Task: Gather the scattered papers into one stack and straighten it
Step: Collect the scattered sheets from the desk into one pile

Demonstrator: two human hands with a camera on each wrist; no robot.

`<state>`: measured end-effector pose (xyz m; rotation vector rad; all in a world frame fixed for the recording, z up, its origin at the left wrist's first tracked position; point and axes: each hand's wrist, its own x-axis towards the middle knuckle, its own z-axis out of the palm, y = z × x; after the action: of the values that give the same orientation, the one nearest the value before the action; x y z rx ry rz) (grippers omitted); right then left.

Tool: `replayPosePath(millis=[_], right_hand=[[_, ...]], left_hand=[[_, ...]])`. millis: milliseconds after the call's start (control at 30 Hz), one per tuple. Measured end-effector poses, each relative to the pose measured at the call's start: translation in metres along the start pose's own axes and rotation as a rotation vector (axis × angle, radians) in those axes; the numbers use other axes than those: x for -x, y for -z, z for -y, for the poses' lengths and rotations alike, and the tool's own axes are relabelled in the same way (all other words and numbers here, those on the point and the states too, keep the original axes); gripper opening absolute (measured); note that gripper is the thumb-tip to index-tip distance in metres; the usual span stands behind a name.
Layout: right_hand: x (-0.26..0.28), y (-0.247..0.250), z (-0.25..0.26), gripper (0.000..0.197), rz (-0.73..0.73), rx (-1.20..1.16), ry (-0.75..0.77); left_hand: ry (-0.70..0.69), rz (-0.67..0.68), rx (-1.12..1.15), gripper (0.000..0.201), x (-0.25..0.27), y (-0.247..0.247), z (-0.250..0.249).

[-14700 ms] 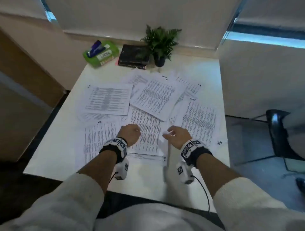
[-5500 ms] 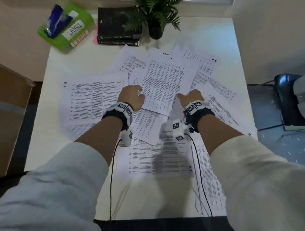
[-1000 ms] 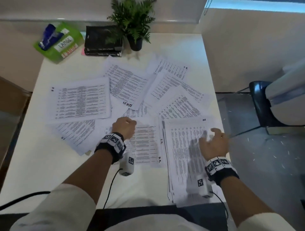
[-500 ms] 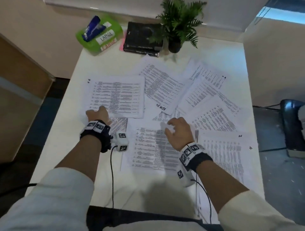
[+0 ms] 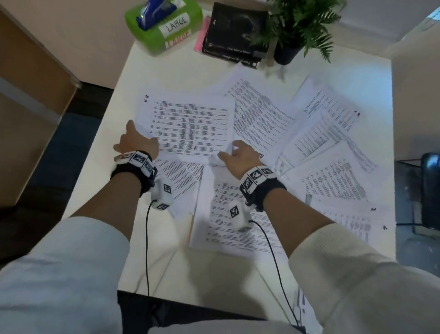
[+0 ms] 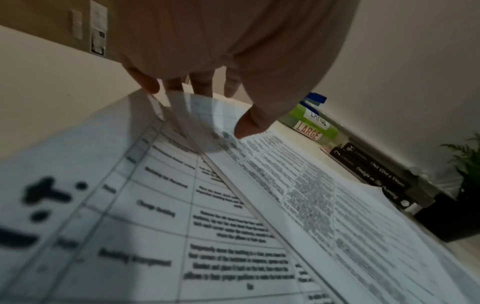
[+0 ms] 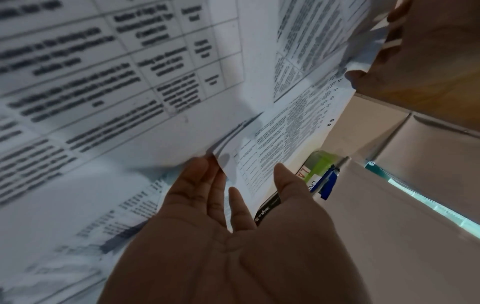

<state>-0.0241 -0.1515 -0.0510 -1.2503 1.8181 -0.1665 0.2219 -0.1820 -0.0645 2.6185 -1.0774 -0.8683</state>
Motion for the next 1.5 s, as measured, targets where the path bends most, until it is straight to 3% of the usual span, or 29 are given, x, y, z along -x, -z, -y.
replayPosePath(millis=[100,167,233,333,467,600,767,833,933,1067,1133,1200,1300,1333,1500], right_hand=[[-0.006,-0.005,0.002,0.062,-0.023,-0.021,-0.035],[-0.008,-0.008,0.0,0.056,-0.024,-0.061,-0.045],[-0.008,-0.007,-0.003,0.05,-0.022,-0.126,-0.071],[-0.003,0.006,-0.008,0.04,-0.065,-0.189,-0.096],[0.008,0.04,-0.02,0.082,-0.196,-0.194,-0.067],[0.027,0.096,-0.031,0.122,-0.541,-0.181,0.118],[0.06,0.176,-0.055,0.134,-0.834,-0.014,0.267],[0.074,0.196,-0.07,0.108,-0.779,0.066,0.363],[0.103,0.216,-0.103,0.041,-0.584,0.159,0.398],[0.14,0.225,-0.166,0.011,-0.45,0.112,0.29],[0.154,0.222,-0.204,0.014,-0.401,0.029,0.188],[0.164,0.212,-0.243,0.02,-0.355,-0.024,0.07],[0.176,0.19,-0.29,0.058,-0.317,-0.147,-0.109],[0.18,0.184,-0.299,0.062,-0.329,-0.186,-0.178],[0.194,0.162,-0.339,0.045,-0.318,-0.121,-0.368]], left_hand=[[-0.014,-0.079,0.026,0.064,-0.001,0.004,-0.005],[-0.108,-0.148,0.125,0.053,0.0,0.006,-0.012],[-0.267,-0.123,0.316,0.043,0.006,0.008,-0.02],[-0.402,-0.042,0.53,0.031,0.013,0.014,-0.035],[-0.551,0.03,0.728,0.022,0.028,0.031,-0.069],[-0.707,0.081,0.778,0.019,0.066,0.047,-0.109],[-0.839,0.211,0.846,0.031,0.113,0.042,-0.139],[-0.84,0.286,0.841,0.033,0.127,0.03,-0.143],[-0.824,0.408,0.777,0.03,0.161,-0.002,-0.149],[-0.606,0.574,0.749,0.032,0.203,-0.055,-0.145],[-0.533,0.665,0.68,0.037,0.221,-0.084,-0.137],[-0.558,0.717,0.524,0.049,0.241,-0.11,-0.128],[-0.58,0.725,0.291,0.066,0.277,-0.148,-0.11],[-0.561,0.752,0.258,0.071,0.288,-0.159,-0.103],[-0.503,0.829,0.244,0.089,0.326,-0.19,-0.079]])
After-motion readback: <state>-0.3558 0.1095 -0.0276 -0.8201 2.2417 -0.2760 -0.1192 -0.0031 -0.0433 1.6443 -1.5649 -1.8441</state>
